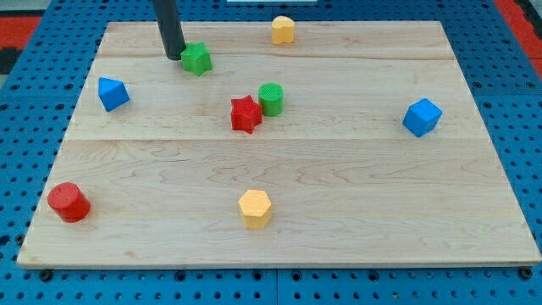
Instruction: Slightly push the red circle to the bottom left corner of the board
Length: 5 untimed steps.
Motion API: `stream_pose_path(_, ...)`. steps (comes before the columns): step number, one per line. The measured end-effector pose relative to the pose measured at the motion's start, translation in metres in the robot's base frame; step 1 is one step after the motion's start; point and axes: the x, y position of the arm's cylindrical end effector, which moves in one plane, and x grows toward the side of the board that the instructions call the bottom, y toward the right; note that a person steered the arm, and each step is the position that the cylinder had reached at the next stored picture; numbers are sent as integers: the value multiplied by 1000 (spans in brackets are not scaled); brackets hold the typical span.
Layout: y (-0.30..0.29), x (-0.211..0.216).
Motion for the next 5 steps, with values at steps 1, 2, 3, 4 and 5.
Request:
stream_pose_path(1, 18, -5)
stream_pose_path(2, 70, 27)
stream_pose_path(3, 75, 74)
stream_pose_path(4, 53, 72)
stream_pose_path(5, 1, 88)
